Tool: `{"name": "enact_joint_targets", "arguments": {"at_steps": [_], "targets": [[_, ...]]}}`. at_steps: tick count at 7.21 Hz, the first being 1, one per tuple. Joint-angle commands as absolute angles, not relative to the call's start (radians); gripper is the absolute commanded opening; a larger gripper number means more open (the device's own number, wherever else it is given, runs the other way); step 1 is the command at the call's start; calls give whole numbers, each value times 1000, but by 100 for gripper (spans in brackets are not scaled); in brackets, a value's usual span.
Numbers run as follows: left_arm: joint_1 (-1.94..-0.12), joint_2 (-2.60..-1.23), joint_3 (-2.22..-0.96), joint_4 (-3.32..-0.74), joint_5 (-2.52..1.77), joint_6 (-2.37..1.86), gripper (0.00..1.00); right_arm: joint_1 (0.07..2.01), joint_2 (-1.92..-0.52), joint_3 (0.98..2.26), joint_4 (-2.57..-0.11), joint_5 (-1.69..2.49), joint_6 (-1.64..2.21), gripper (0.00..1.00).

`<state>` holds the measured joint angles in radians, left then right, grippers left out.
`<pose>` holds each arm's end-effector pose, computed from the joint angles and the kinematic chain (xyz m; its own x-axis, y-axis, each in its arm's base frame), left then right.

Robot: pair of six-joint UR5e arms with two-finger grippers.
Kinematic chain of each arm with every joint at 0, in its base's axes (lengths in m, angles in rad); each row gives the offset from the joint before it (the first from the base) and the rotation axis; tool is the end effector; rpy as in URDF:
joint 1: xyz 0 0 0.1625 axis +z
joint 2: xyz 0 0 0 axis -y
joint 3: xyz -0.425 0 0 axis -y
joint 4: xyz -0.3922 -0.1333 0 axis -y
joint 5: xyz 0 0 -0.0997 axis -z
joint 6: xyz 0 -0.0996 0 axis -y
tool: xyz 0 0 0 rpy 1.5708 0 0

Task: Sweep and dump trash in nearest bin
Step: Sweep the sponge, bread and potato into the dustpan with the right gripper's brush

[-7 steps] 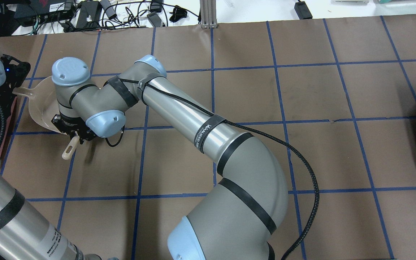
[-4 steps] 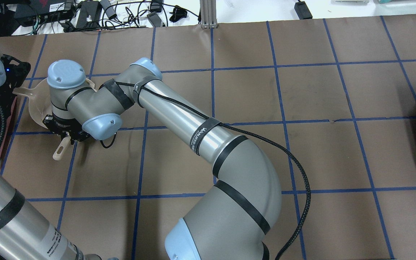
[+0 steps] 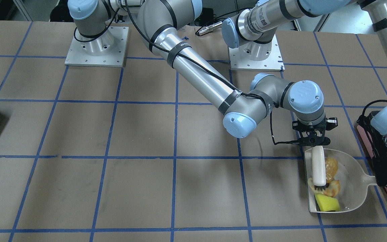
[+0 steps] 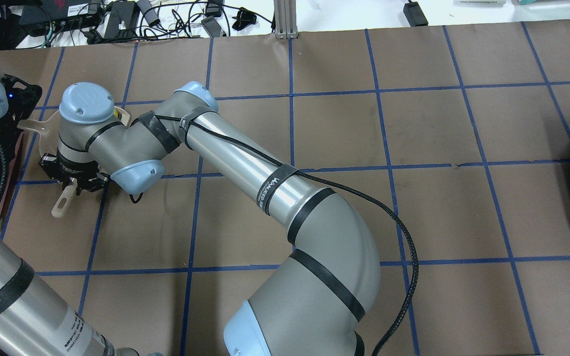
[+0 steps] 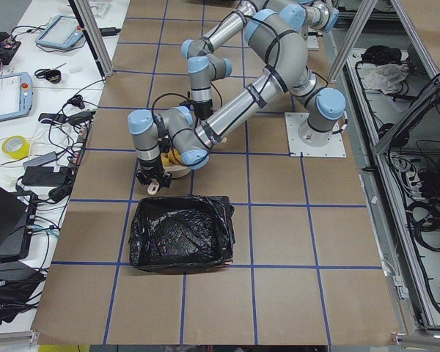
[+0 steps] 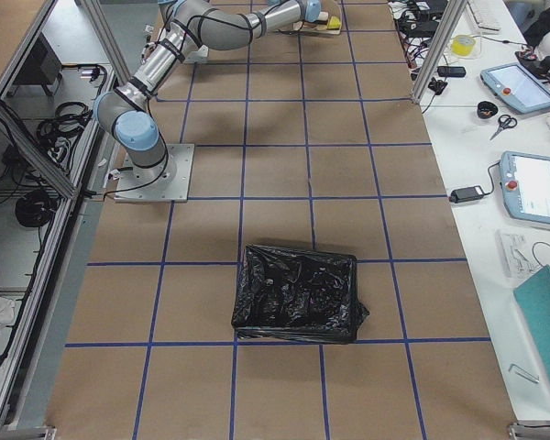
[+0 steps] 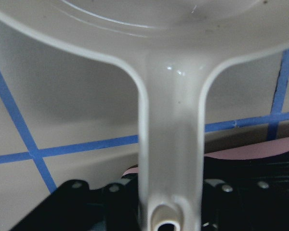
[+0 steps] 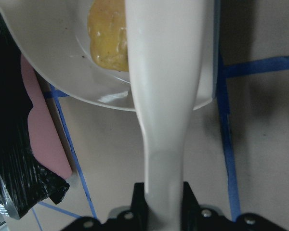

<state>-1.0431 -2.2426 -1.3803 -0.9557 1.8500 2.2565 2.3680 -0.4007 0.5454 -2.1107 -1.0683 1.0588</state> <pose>0.2730 -0.6786 0.2320 0.1279 0.9893 0.0697 0.9445 -0.1430 0.2959 0.7741 -0.5027 0.2295 -0.8106 0.1915 -0.5534 0.0947 0.9754 0.1989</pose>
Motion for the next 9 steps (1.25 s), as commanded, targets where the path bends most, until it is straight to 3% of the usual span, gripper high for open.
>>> {"name": "enact_joint_targets", "arguments": {"at_steps": [1,6,9], "targets": [[-1043,-2243,-1379,-956,1848,2256,0,2373,-388,545,-2164,-1046,1061,0],[-1043,-2241,-1382,-959,1844,2249,0,2303,-598,676,-1964,-1138,987,0],[-1042,-2220,-1384,-1078,1718,2114,0,2197,-805,927,-1846,-1167,881,0]]}}
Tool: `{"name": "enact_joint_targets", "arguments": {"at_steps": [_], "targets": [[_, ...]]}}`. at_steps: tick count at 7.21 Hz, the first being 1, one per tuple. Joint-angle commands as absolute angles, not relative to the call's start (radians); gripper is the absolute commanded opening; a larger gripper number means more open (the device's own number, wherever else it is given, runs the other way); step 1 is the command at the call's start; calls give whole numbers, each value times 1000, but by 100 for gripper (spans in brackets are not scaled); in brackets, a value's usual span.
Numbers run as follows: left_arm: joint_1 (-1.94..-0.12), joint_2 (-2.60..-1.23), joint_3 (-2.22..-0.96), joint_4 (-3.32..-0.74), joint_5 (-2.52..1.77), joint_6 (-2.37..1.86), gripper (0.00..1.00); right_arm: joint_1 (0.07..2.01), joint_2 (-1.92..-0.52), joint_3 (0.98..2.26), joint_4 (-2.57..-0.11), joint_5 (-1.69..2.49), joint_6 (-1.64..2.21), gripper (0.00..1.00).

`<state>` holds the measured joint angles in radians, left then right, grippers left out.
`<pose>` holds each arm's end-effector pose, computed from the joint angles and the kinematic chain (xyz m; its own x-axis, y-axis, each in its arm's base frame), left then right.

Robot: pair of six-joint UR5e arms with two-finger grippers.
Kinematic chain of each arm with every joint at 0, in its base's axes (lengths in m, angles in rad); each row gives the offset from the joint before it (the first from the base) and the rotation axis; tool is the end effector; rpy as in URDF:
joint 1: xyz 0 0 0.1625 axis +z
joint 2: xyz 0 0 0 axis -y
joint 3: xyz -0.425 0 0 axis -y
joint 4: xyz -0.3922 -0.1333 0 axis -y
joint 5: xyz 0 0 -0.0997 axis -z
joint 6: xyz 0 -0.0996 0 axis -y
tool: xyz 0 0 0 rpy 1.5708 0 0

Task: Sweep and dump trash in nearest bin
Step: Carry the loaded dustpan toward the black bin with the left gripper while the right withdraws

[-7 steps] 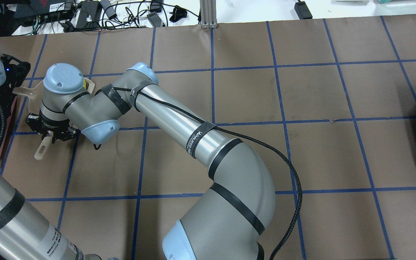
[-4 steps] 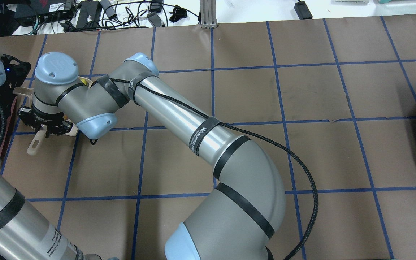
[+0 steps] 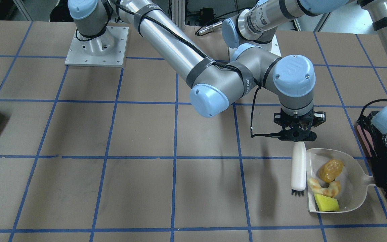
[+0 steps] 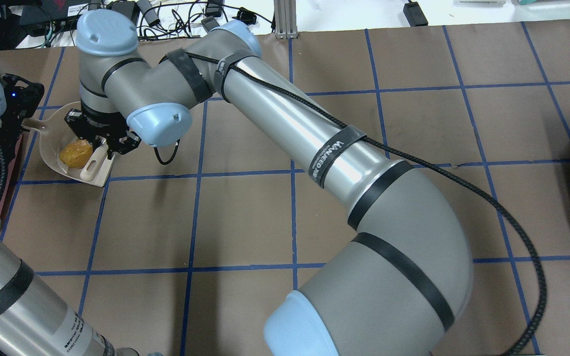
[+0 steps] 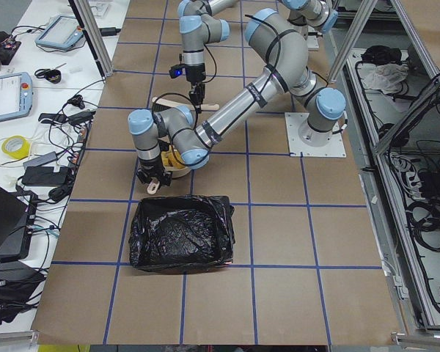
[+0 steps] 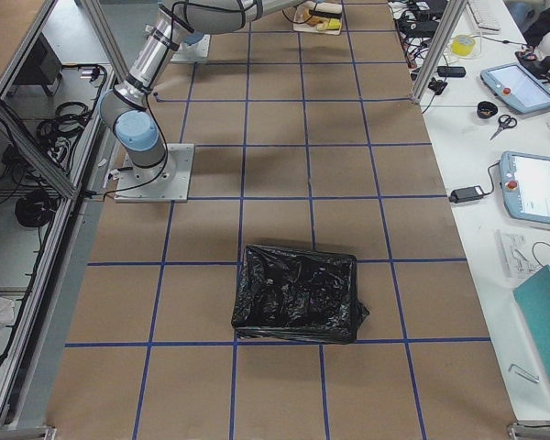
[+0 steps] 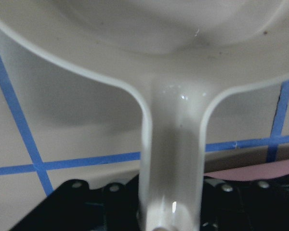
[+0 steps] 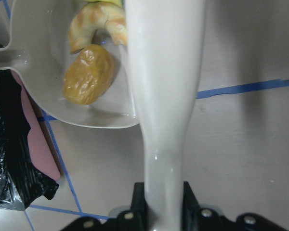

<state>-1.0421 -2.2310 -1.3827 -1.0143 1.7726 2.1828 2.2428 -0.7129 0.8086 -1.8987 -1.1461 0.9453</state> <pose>0.2641 -0.6767 0.2310 0.0697 0.9965 0.0458 0.9742 -0.0779 0.2119 0.6530 -0.5409 0.3376 -0.8741 0.2418 -0.4213 0.1755 0.9659 0.1903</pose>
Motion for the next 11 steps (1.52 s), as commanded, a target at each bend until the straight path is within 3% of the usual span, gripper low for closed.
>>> {"name": "enact_joint_targets", "arguments": {"at_steps": [1,5,11], "targets": [[-1040,-2215,-1387,-1100,1669,2073,0,2165,-883,1053,-1835,-1213,820,0],[-1040,-2204,-1385,-1108,1669,2013,0,2088,-1081,1490,-1852,-1394,603,0],[-1002,-2152,-1390,-1183,1508,1810,0,2071,-1282,1784,-1852,-1496,537,0]]}}
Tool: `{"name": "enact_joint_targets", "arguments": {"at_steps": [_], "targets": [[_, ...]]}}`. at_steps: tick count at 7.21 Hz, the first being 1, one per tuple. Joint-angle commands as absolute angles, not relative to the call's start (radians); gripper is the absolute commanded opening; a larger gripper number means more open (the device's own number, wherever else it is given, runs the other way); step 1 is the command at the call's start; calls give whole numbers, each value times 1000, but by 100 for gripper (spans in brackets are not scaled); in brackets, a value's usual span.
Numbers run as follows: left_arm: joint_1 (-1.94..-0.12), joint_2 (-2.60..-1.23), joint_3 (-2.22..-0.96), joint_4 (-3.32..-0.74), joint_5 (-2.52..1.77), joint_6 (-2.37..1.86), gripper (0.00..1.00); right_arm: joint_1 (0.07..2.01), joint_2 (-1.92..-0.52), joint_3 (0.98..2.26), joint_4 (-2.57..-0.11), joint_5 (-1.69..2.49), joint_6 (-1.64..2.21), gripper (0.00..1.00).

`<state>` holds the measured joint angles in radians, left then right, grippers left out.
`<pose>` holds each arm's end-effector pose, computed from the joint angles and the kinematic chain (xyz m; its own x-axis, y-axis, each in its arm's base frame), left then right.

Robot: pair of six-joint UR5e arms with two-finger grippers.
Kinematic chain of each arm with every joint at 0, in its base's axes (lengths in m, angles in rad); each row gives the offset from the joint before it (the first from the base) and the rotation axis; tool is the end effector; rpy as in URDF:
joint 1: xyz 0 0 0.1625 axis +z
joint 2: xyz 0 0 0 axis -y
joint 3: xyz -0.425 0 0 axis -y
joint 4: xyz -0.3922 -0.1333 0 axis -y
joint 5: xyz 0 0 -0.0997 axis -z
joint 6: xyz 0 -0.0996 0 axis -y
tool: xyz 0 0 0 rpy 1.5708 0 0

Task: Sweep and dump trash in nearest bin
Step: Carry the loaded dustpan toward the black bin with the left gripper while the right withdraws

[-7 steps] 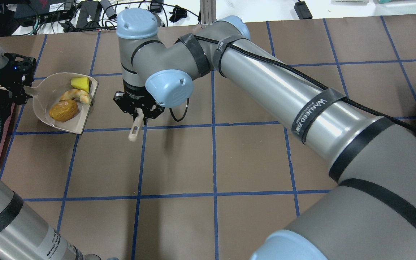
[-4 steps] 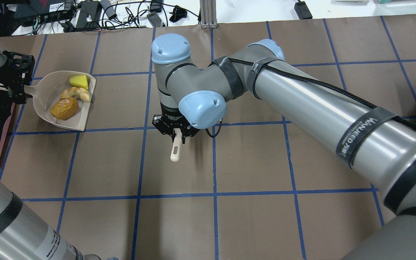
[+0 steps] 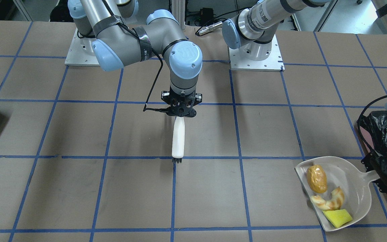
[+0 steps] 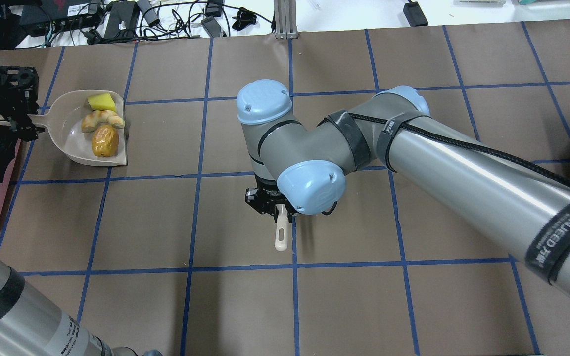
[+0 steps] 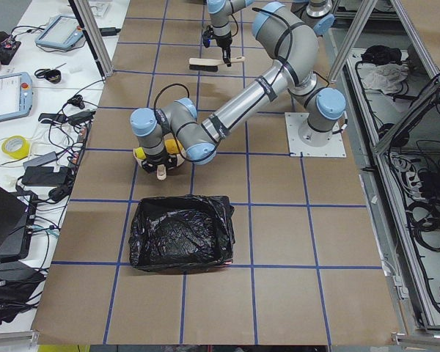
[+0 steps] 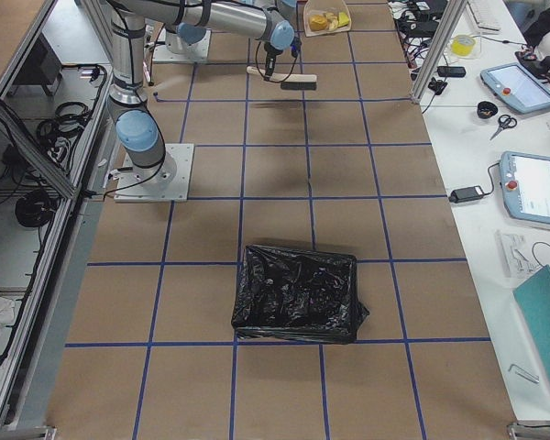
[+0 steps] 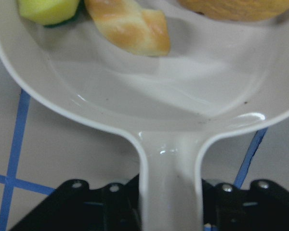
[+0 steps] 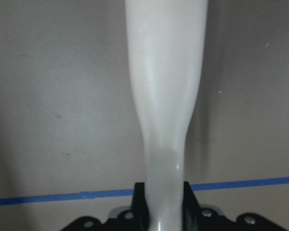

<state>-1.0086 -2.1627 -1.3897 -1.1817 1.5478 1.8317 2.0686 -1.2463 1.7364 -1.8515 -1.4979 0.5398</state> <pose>0.2553 -0.6596 0.2569 -0.2968 0.9548 0.0150 0.9544 0.2971 -0.0278 0.3901 -0.4235 0.2628 -0.9980 0.0446 0.0457 0.0534 0.9752 0.2149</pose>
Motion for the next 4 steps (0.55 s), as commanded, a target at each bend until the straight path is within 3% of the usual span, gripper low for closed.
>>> {"name": "enact_joint_targets", "arguments": {"at_steps": [1,4], "targets": [[-997,-2148,-1390,-1183,1491,1807,0,2072,-1288,1825,-1871,-1496,535,0],[-983,-2131,-1390,-1180,1392,1761,0,2130,-1296,1899,-1963,-1506,517,0]]}}
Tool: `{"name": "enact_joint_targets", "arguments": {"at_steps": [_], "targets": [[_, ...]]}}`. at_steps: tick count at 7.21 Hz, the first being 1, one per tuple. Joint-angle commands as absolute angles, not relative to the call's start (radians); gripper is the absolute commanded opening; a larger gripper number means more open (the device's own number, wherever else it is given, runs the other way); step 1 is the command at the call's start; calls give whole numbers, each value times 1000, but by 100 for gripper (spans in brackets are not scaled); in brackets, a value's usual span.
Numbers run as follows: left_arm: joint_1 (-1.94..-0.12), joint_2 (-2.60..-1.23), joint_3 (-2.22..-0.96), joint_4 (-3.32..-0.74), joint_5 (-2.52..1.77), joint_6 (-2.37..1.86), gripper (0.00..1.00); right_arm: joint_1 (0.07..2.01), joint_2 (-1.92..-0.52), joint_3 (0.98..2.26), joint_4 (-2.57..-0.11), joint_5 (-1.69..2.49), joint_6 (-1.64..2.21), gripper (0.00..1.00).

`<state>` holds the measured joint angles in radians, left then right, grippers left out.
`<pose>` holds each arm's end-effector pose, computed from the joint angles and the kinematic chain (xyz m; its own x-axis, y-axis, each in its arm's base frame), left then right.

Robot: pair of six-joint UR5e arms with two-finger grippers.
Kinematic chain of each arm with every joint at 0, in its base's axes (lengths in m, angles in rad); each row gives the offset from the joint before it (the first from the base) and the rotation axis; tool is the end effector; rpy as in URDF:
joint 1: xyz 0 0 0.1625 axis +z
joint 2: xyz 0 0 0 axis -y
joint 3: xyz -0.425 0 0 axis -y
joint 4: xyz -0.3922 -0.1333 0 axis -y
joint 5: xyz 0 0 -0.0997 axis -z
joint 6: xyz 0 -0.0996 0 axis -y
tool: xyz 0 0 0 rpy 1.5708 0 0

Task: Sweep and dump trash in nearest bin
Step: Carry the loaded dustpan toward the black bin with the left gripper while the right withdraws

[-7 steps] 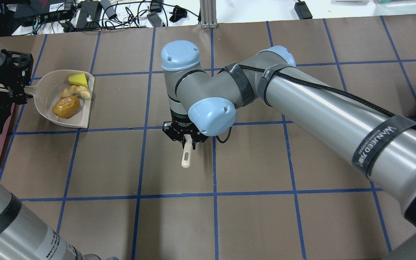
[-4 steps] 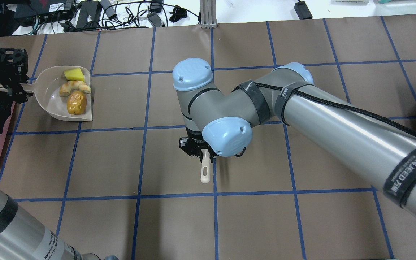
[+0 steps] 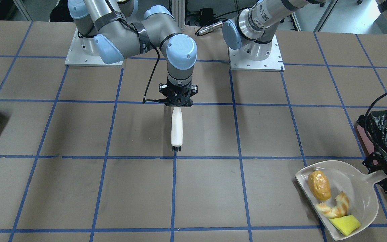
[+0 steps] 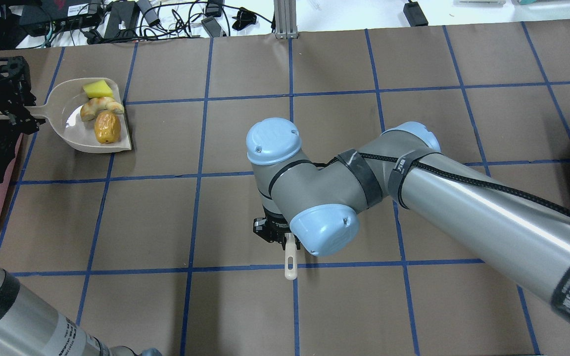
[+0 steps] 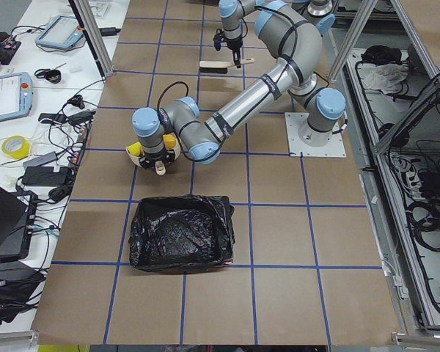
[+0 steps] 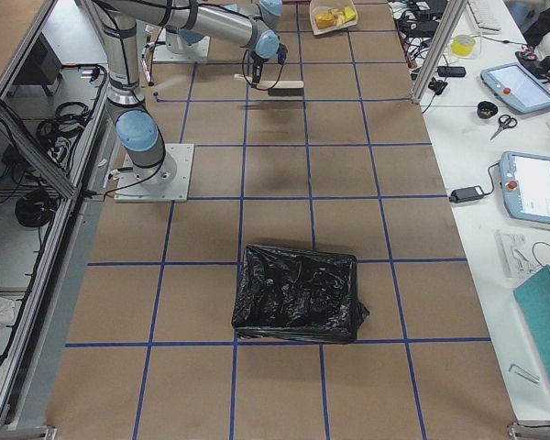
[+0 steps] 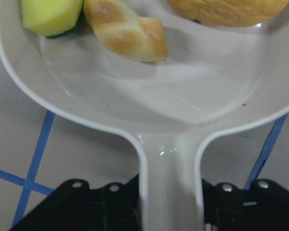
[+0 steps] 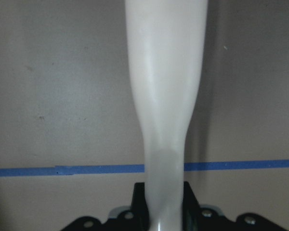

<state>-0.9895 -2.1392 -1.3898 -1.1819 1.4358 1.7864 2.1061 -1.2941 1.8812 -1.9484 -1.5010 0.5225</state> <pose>0.2572 -0.6587 0.2740 -0.3592 0.9328 -0.0302 0.9266 0.3526 -0.1312 0.3856 -0.3753 0.2362 -0.9989 -0.0103 0.0447 -0.0005 0.9768 0.2143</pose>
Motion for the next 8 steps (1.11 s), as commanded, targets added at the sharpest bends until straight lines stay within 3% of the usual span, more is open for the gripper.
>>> {"name": "enact_joint_targets", "arguments": {"at_steps": [1,7,8], "targets": [[-973,-2114,-1384,-1167,1370,1728,0,2150,-1295,1907,-1963,-1534,518,0],[-610,-2013,-1368,-1251,1131,1577,0,2146,-1293,1967,-2005,-1548,505,0],[-535,-2007,-1362,-1273,1138,1578,0,2146,-1289,1967,-2005,-1548,505,28]]}}
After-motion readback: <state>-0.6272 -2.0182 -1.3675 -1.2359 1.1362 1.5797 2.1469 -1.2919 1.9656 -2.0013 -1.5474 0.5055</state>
